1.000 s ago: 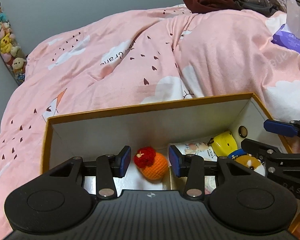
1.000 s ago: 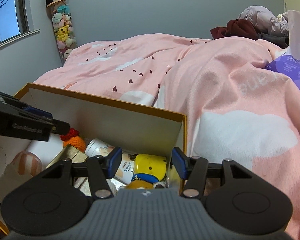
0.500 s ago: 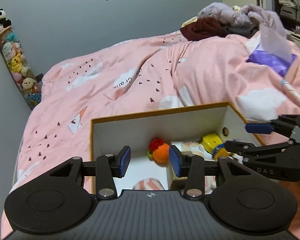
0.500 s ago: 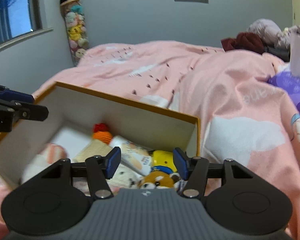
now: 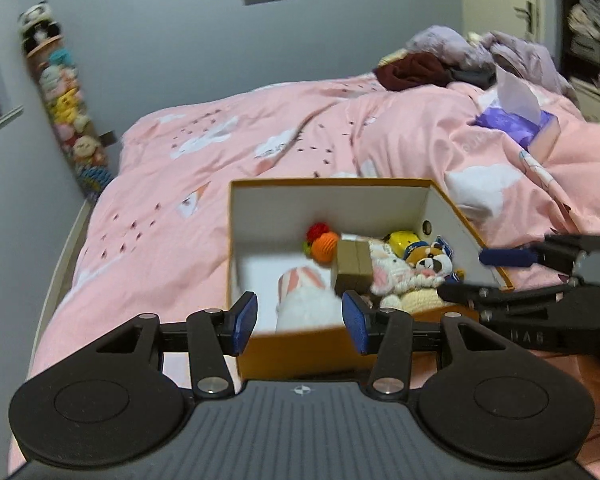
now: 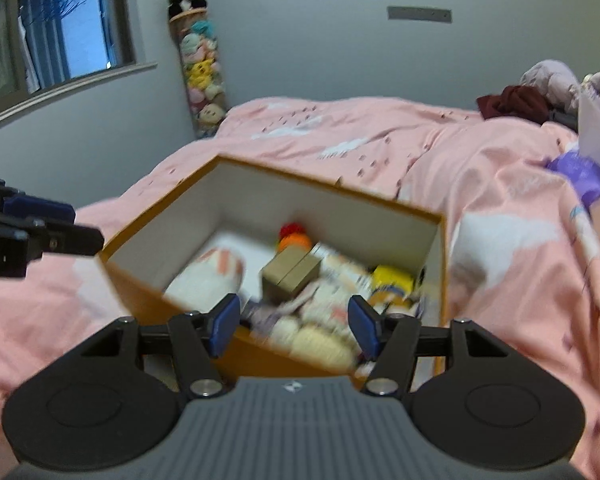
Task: Organize objects
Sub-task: 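Withdraw both open tools back to the items beside the shoebox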
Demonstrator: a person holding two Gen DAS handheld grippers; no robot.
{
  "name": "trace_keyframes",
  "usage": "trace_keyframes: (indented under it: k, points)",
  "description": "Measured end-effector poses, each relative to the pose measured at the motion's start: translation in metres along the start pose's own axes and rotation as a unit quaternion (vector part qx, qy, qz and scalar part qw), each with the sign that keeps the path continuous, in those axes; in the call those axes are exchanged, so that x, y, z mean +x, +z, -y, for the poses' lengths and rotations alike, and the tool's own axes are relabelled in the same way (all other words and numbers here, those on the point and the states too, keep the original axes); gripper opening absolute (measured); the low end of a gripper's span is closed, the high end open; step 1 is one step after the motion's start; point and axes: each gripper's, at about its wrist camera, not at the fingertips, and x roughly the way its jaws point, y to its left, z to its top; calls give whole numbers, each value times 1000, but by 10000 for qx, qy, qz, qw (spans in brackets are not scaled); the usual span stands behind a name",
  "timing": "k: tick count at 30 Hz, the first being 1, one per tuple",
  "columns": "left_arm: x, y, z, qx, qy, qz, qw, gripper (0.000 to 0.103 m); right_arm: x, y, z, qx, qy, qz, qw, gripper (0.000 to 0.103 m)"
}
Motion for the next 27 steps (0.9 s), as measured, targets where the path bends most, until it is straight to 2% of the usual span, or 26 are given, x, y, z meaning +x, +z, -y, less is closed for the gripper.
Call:
trace_keyframes:
  k: [3,6,11,15,18,21,25,27]
  points:
    - [-7,-23,-4,-160,82,-140,9997,58,2,-21,-9,8,183,-283,9994,62]
    - [-3,-47,-7,-373,57,-549,9978,59,11,-44,-20,-91,231,-686,9973,62]
    - [9,-85,-11,-686,172,-1165,9907,59,26,-73,-44,-748,58,-1045,9917,62]
    - [20,-108,-17,-1017,319,-1659,9804,59,28,-76,-50,-883,136,-1078,9902,62]
    - [31,-121,-23,-1276,231,-2004,9711,59,27,-77,-53,-947,138,-1093,9894,62]
    - [51,-136,-34,-1689,136,-2400,9559,59,28,-78,-54,-983,162,-1118,9887,63]
    - [64,-149,-45,-2170,-73,-2467,9445,59,30,-79,-58,-1096,167,-1123,9875,64]
    - [66,-149,-47,-2312,-88,-2435,9419,59,30,-79,-59,-1125,219,-1151,9867,65]
